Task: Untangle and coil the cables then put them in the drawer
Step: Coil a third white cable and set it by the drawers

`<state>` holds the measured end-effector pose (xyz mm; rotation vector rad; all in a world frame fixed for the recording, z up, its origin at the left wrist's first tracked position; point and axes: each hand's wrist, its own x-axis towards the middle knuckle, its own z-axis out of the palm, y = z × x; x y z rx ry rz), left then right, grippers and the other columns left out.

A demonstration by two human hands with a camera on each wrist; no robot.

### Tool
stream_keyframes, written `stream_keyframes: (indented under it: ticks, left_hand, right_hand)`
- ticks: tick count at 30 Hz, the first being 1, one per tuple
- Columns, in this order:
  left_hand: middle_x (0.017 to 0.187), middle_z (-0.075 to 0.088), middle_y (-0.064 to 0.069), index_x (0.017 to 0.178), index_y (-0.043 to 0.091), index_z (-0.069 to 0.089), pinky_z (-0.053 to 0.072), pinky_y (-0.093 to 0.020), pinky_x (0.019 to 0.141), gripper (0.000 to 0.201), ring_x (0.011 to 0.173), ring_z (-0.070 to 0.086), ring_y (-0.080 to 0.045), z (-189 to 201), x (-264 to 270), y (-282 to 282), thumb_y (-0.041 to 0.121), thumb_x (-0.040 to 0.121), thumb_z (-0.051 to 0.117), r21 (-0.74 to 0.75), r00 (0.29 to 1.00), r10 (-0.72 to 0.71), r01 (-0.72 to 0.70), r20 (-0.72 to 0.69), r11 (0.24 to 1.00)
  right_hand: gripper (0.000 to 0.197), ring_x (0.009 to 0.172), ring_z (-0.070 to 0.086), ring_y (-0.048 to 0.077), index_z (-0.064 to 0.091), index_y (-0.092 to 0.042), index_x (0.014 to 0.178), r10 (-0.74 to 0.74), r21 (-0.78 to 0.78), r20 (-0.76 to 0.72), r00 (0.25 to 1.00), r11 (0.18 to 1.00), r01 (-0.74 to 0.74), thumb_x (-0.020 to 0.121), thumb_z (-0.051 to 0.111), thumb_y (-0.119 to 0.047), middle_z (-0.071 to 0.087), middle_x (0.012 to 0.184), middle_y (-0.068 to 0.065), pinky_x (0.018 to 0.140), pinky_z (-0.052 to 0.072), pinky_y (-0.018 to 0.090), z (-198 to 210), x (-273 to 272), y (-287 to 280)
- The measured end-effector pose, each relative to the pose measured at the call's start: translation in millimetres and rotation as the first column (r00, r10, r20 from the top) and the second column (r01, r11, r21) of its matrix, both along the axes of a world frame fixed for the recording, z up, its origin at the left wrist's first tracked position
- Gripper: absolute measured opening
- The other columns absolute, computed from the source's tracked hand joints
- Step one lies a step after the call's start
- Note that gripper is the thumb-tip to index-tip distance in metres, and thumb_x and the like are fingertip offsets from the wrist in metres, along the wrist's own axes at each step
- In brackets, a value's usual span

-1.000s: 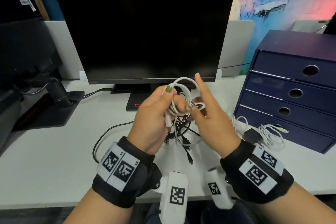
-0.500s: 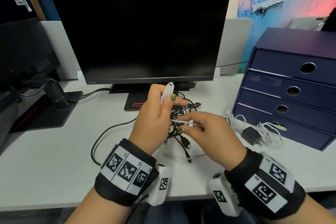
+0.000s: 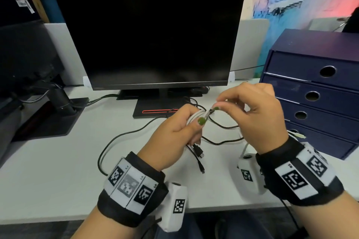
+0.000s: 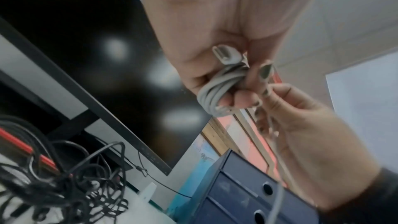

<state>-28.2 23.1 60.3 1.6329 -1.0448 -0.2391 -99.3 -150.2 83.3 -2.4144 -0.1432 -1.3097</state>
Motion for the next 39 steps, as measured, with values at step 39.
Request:
stream_keyframes:
  ticks: [39]
  left_hand:
    - [0.073,0.06,0.004,0.089,0.023,0.058,0.05,-0.029,0.062,0.019,0.069,0.057,-0.014,7,-3,-1,0.032,0.099,0.044,-0.233,0.969,0.127,-0.177,-0.213,0.956]
  right_hand:
    - [0.019,0.089,0.068,0.009,0.064,-0.028,0.097,0.497,0.469,-0.28,0.821,0.817,-0.335,0.089,0.064,-0.01,0.073,0.084,-0.014,0.078,0.052,0.025,-21,-19,55]
